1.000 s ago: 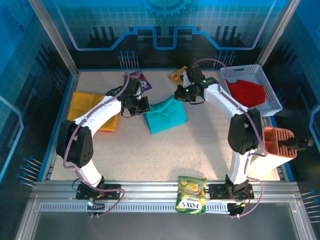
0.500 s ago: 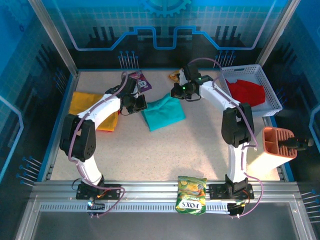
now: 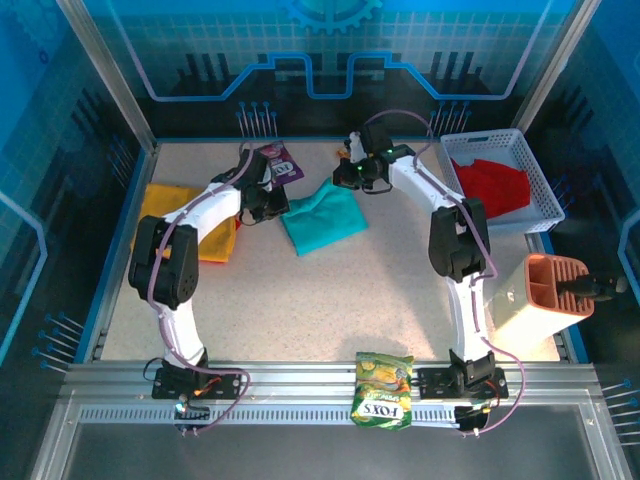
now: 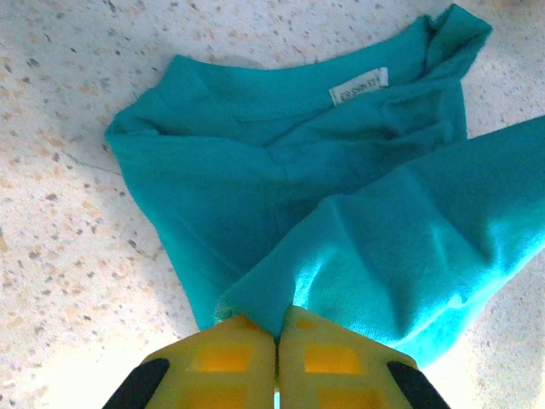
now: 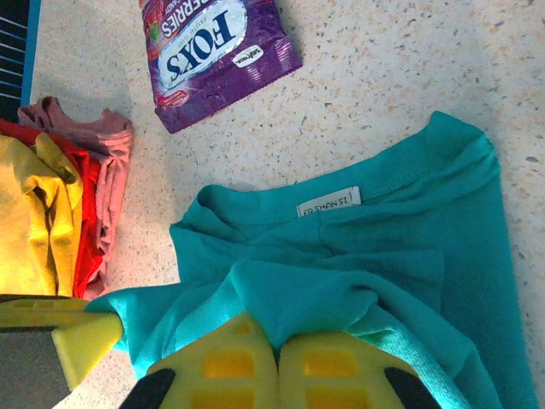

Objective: Fold and stack the t-shirts

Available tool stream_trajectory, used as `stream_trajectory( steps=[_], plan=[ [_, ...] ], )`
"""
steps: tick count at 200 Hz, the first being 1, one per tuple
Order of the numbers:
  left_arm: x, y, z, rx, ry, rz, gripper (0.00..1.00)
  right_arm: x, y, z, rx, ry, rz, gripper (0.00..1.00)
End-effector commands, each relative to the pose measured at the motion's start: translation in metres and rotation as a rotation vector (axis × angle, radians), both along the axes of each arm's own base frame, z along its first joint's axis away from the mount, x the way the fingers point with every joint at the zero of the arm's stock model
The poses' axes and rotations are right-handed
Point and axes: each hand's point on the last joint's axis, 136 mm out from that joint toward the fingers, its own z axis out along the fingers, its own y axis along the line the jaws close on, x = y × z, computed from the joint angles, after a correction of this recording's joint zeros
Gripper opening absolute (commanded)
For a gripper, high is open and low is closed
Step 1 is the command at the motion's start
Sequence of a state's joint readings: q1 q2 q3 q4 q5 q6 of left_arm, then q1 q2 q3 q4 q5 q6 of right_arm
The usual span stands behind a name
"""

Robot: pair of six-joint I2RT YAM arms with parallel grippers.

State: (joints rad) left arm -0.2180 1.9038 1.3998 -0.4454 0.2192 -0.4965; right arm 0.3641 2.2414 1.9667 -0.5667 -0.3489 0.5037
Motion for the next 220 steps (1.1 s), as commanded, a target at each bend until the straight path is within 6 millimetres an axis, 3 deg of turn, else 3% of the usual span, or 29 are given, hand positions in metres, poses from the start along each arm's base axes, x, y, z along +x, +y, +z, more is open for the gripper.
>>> stream_trajectory(
  steps=[1, 30, 34, 53, 68, 80, 90, 106, 132, 161, 189, 220],
  plan=[
    [0.016, 0.002, 0.007, -0.022, -0.038, -0.006, 0.09, 0.013, 0.000, 0.000, 0.030, -0.013, 0.011, 0.00],
    [0.028, 0.008, 0.002, -0.012, -0.050, 0.006, 0.10, 0.022, 0.002, 0.000, 0.042, -0.019, 0.006, 0.00],
    [0.031, 0.009, 0.002, -0.012, -0.054, 0.008, 0.10, 0.024, 0.002, -0.014, 0.037, 0.003, 0.004, 0.00],
    [0.044, 0.014, -0.002, -0.006, -0.072, 0.017, 0.18, 0.030, 0.004, -0.020, 0.040, 0.004, 0.001, 0.01],
    [0.056, 0.023, -0.006, 0.019, -0.081, 0.034, 0.30, 0.036, 0.004, -0.025, 0.042, 0.008, -0.007, 0.25],
    [0.066, 0.031, -0.009, 0.040, -0.087, 0.045, 0.48, 0.037, 0.003, -0.026, 0.041, 0.013, -0.011, 0.45],
    [0.072, 0.037, -0.007, 0.049, -0.082, 0.053, 0.58, 0.037, 0.001, -0.023, 0.035, 0.010, -0.013, 0.55],
    [0.073, 0.045, 0.001, 0.054, -0.075, 0.062, 0.62, 0.031, -0.006, -0.016, 0.011, 0.002, -0.021, 0.67],
    [0.057, 0.048, 0.014, 0.043, -0.073, 0.075, 0.65, 0.011, -0.022, 0.000, -0.019, -0.018, -0.037, 0.83],
    [0.018, 0.036, 0.010, -0.047, -0.010, 0.092, 0.65, -0.021, -0.038, 0.003, -0.020, -0.004, -0.041, 0.84],
    [-0.012, 0.013, 0.025, -0.148, -0.016, 0.086, 0.64, -0.049, -0.034, 0.011, 0.067, -0.010, -0.008, 0.84],
    [-0.028, -0.024, 0.056, -0.236, -0.065, 0.055, 0.64, -0.059, -0.021, 0.022, 0.210, 0.014, -0.016, 0.84]
  ],
)
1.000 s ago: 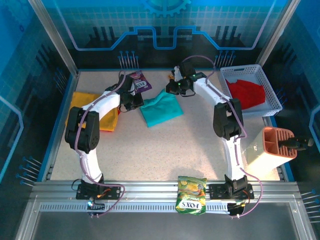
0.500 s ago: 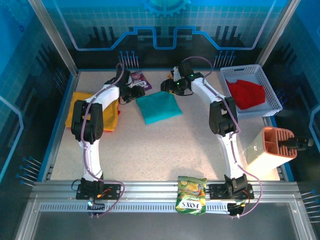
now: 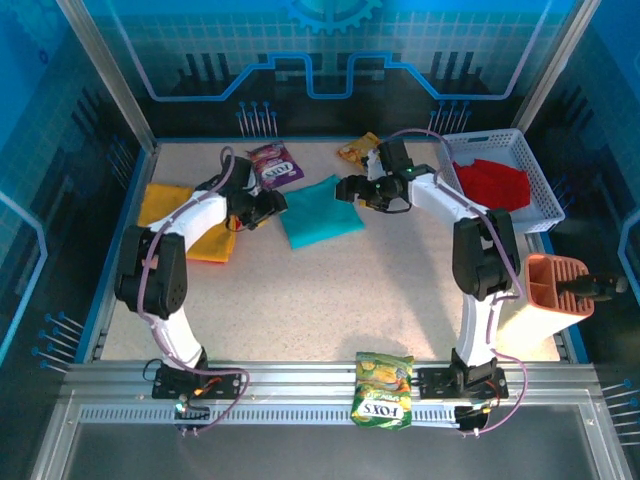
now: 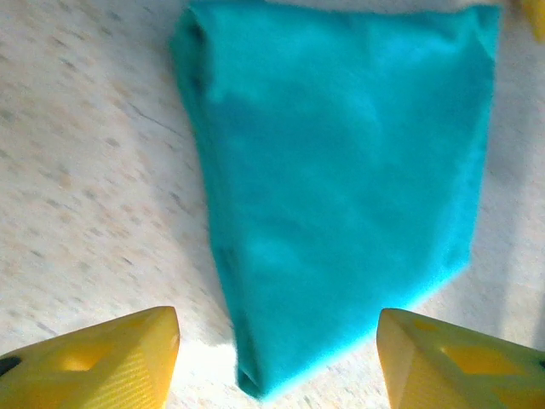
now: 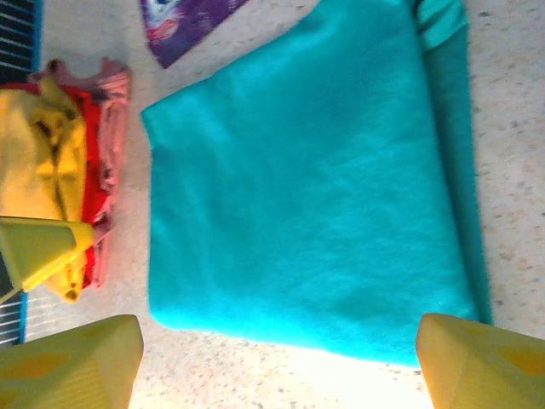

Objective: Fold and stack the t-shirts

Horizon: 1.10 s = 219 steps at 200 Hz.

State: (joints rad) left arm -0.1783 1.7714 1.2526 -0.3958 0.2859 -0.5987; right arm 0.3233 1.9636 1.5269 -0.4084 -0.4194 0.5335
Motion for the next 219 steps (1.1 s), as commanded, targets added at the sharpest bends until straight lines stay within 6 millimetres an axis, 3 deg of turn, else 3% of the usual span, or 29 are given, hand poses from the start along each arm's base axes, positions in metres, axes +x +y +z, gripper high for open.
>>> stream_trajectory(
  steps=[1, 36, 52, 78, 135, 219],
  plan=[
    [-0.003, -0.038, 0.043, -0.129, -0.093, -0.026, 0.64, 0.002, 0.013, 0.021, 0.151, -0.028, -0.003, 0.84],
    [0.005, -0.083, 0.056, -0.243, -0.132, -0.042, 0.63, 0.013, 0.035, 0.019, 0.311, 0.021, -0.069, 0.85],
    [0.013, -0.100, 0.048, -0.320, -0.121, -0.029, 0.62, 0.022, 0.044, 0.015, 0.389, 0.051, -0.120, 0.85],
    [0.026, -0.107, 0.018, -0.359, -0.092, 0.011, 0.60, 0.033, 0.055, -0.002, 0.451, 0.097, -0.193, 0.85],
    [0.027, -0.108, -0.036, -0.377, -0.007, 0.058, 0.59, 0.031, 0.063, -0.051, 0.468, 0.183, -0.256, 0.85],
    [-0.012, -0.062, -0.105, -0.035, 0.115, 0.012, 0.57, 0.010, 0.019, -0.097, 0.302, 0.241, -0.355, 0.85]
  ],
)
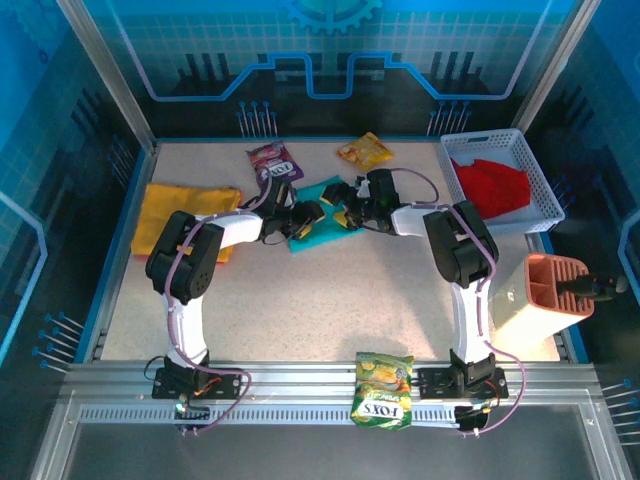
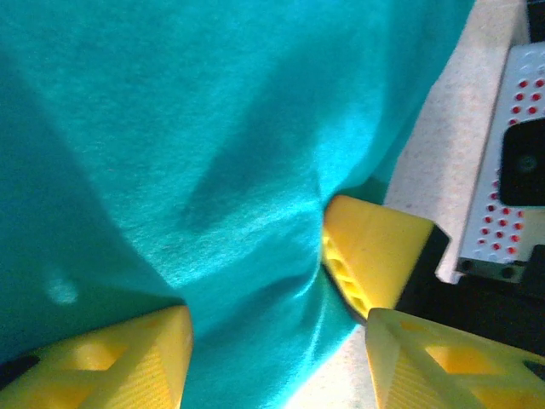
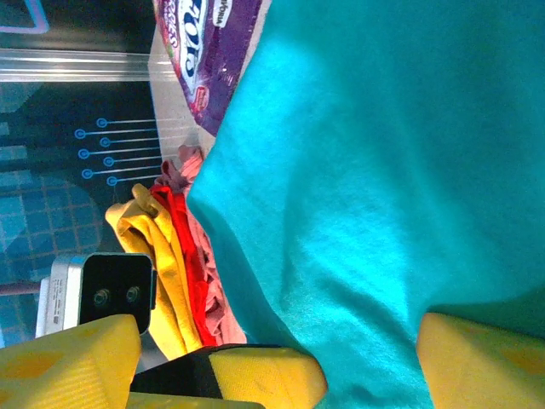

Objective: Fold and stack the t-shirts

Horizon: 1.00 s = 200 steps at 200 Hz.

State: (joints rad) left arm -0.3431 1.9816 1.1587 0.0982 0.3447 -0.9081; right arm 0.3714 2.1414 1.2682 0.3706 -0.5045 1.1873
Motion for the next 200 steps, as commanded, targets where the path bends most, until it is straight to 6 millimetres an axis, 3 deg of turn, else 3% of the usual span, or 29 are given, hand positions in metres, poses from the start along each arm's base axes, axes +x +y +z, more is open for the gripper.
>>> stream_trajectory(
  steps=[1, 43, 88, 150, 173, 200],
  plan=[
    [-0.032, 0.033, -0.050, 0.197, 0.128, -0.028, 0.57, -0.014, -0.031, -0.035, -0.113, 0.103, -0.054, 0.85],
    [-0.052, 0.039, -0.065, 0.207, 0.171, -0.046, 0.55, -0.028, -0.040, -0.038, -0.132, 0.117, -0.063, 0.85],
    [-0.085, 0.039, -0.074, 0.173, 0.205, -0.046, 0.53, -0.060, -0.053, -0.041, -0.128, 0.131, -0.088, 0.85],
    [-0.141, 0.018, -0.067, 0.151, 0.222, -0.078, 0.53, -0.111, -0.071, -0.038, -0.144, 0.153, -0.089, 0.85],
    [-0.146, 0.017, -0.051, 0.131, 0.211, -0.080, 0.54, -0.119, -0.074, -0.022, -0.150, 0.127, -0.083, 0.84],
    [-0.136, 0.016, -0.004, 0.161, 0.132, -0.124, 0.57, -0.121, -0.078, 0.007, -0.186, 0.083, -0.064, 0.85]
  ],
)
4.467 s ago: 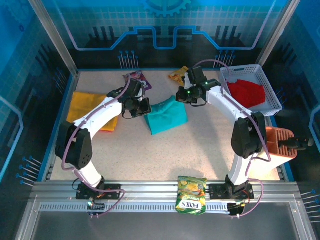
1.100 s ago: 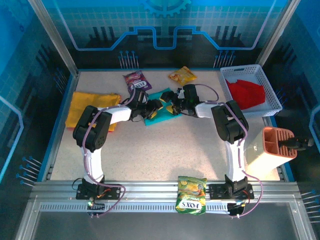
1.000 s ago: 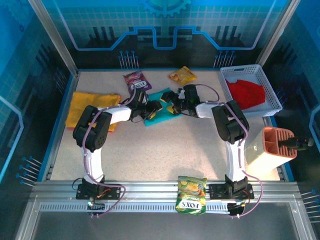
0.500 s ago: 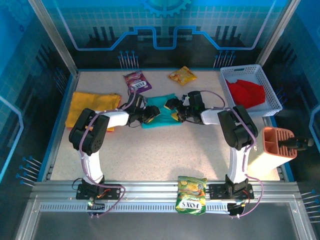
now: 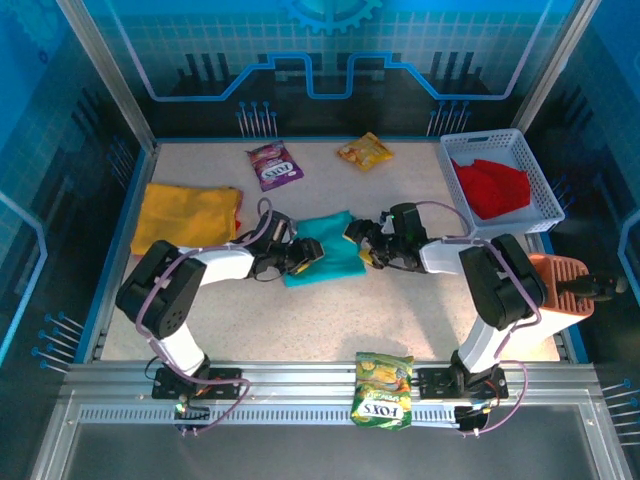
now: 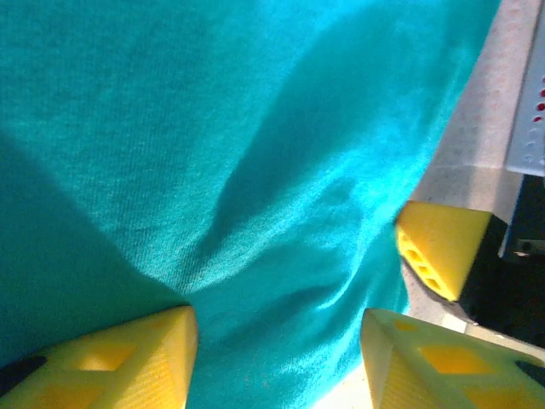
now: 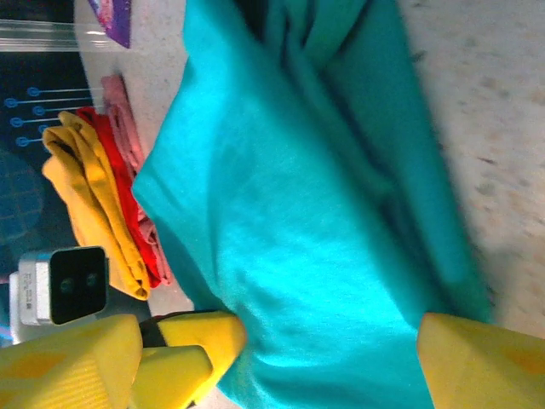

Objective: Fold and stack the t-shirts

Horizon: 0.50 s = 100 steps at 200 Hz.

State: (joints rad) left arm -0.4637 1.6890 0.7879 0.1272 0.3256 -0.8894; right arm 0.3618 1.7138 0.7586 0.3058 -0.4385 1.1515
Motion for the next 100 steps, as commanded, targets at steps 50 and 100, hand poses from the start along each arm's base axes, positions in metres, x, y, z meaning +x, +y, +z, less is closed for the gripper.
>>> stream_trajectory(
  steps=[50, 100],
  plan=[
    [-0.014, 0.012, 0.067, 0.108, 0.025, -0.075, 0.61, 0.015, 0.005, 0.074, -0.039, -0.117, 0.026, 0.86],
    [-0.031, 0.013, 0.044, 0.047, 0.079, -0.037, 0.60, 0.040, 0.060, 0.086, 0.092, -0.166, 0.074, 0.85]
  ],
)
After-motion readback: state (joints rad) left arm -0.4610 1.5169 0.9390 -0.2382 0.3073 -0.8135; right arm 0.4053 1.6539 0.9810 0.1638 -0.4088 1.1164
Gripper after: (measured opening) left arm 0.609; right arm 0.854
